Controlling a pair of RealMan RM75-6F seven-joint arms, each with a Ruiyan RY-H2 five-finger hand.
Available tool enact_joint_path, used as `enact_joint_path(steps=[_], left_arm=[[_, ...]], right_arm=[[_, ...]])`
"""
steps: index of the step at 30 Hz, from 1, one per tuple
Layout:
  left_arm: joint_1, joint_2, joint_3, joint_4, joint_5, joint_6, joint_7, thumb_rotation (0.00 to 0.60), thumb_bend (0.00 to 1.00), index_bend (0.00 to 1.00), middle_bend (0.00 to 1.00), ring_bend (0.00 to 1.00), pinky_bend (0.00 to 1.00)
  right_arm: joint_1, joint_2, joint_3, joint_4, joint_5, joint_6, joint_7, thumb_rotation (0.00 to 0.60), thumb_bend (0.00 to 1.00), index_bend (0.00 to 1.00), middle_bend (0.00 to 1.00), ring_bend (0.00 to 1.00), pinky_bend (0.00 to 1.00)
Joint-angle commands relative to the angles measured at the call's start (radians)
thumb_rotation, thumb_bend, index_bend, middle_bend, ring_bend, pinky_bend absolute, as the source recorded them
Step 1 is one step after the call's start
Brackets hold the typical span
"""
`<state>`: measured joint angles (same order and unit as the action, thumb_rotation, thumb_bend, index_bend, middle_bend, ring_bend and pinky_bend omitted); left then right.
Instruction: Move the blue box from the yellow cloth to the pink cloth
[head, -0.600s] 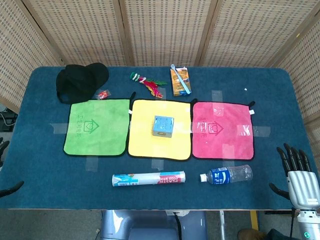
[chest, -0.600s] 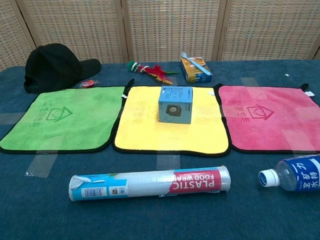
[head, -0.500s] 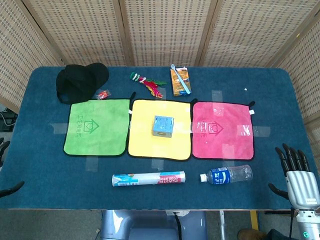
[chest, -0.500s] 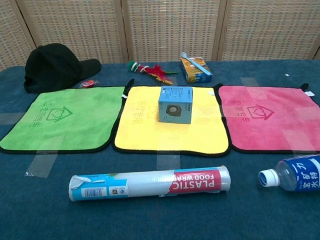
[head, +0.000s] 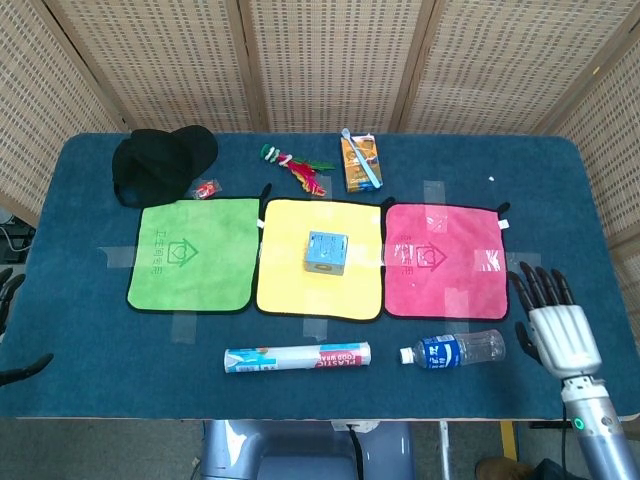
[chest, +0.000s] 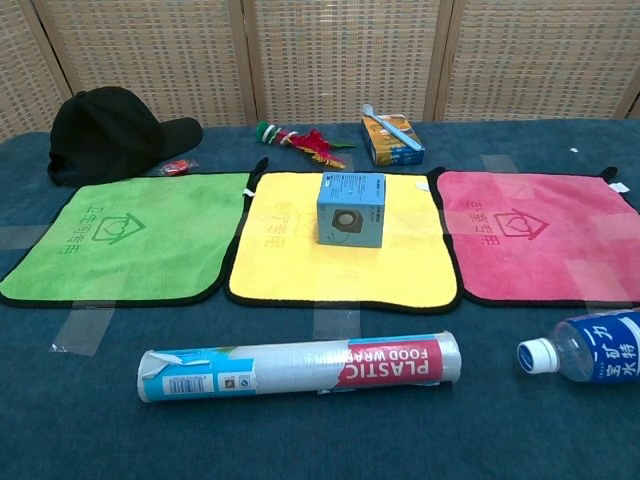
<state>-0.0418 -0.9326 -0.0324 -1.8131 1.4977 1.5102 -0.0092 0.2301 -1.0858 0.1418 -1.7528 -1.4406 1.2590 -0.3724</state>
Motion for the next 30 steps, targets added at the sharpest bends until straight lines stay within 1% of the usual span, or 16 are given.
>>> enact_joint_path(steps=[1, 2, 3, 6, 7, 9, 13, 15, 17, 20, 26, 30], left_arm=[[-0.016, -0.016, -0.018, 0.006, -0.042, -0.025, 0.026, 0.6, 0.0, 0.0, 0.0, 0.0, 0.0], [-0.019, -0.019, -0.021, 0.006, -0.052, -0.032, 0.032, 0.6, 0.0, 0.0, 0.0, 0.0, 0.0], [-0.025, -0.021, -0.024, 0.006, -0.066, -0.044, 0.04, 0.6, 0.0, 0.0, 0.0, 0.0, 0.0], [-0.042, -0.026, -0.037, 0.006, -0.107, -0.076, 0.059, 0.6, 0.0, 0.0, 0.0, 0.0, 0.0], [-0.044, -0.027, -0.039, 0.006, -0.114, -0.08, 0.06, 0.6, 0.0, 0.0, 0.0, 0.0, 0.0], [-0.052, -0.028, -0.046, 0.008, -0.137, -0.097, 0.057, 0.6, 0.0, 0.0, 0.0, 0.0, 0.0], [-0.064, -0.029, -0.055, 0.019, -0.172, -0.125, 0.055, 0.6, 0.0, 0.0, 0.0, 0.0, 0.0], [-0.074, -0.031, -0.062, 0.026, -0.2, -0.145, 0.059, 0.6, 0.0, 0.0, 0.0, 0.0, 0.0], [-0.078, -0.032, -0.066, 0.028, -0.216, -0.153, 0.062, 0.6, 0.0, 0.0, 0.0, 0.0, 0.0], [-0.084, -0.034, -0.072, 0.033, -0.238, -0.165, 0.064, 0.6, 0.0, 0.0, 0.0, 0.0, 0.0], [-0.089, -0.035, -0.074, 0.038, -0.254, -0.177, 0.061, 0.6, 0.0, 0.0, 0.0, 0.0, 0.0], [-0.093, -0.033, -0.076, 0.043, -0.266, -0.188, 0.055, 0.6, 0.0, 0.0, 0.0, 0.0, 0.0]], right_arm=[[0.164, 0.023, 0.085, -0.091, 0.129, -0.202, -0.087, 0.6, 0.94, 0.0, 0.0, 0.0, 0.0], [0.187, 0.022, 0.095, -0.097, 0.147, -0.231, -0.088, 0.6, 0.99, 0.0, 0.0, 0.0, 0.0], [0.222, 0.021, 0.108, -0.102, 0.173, -0.275, -0.089, 0.6, 1.0, 0.0, 0.0, 0.0, 0.0], [0.351, 0.001, 0.149, -0.091, 0.25, -0.425, -0.083, 0.6, 1.0, 0.01, 0.0, 0.0, 0.0], [0.373, -0.008, 0.155, -0.084, 0.26, -0.446, -0.08, 0.6, 1.0, 0.02, 0.0, 0.0, 0.0], [0.454, -0.058, 0.177, -0.043, 0.278, -0.503, -0.079, 0.6, 1.0, 0.06, 0.03, 0.0, 0.0], [0.56, -0.15, 0.197, 0.027, 0.268, -0.552, -0.088, 0.6, 1.0, 0.09, 0.08, 0.03, 0.0], [0.635, -0.215, 0.195, 0.09, 0.282, -0.597, -0.108, 0.6, 1.0, 0.09, 0.09, 0.04, 0.01], [0.688, -0.261, 0.188, 0.136, 0.306, -0.623, -0.131, 0.6, 1.0, 0.11, 0.11, 0.05, 0.01], [0.77, -0.345, 0.173, 0.218, 0.366, -0.652, -0.175, 0.6, 1.0, 0.14, 0.13, 0.07, 0.01], [0.883, -0.47, 0.158, 0.347, 0.447, -0.672, -0.231, 0.6, 1.0, 0.16, 0.16, 0.1, 0.02], [0.958, -0.556, 0.139, 0.447, 0.513, -0.671, -0.27, 0.6, 1.0, 0.17, 0.17, 0.12, 0.02]])
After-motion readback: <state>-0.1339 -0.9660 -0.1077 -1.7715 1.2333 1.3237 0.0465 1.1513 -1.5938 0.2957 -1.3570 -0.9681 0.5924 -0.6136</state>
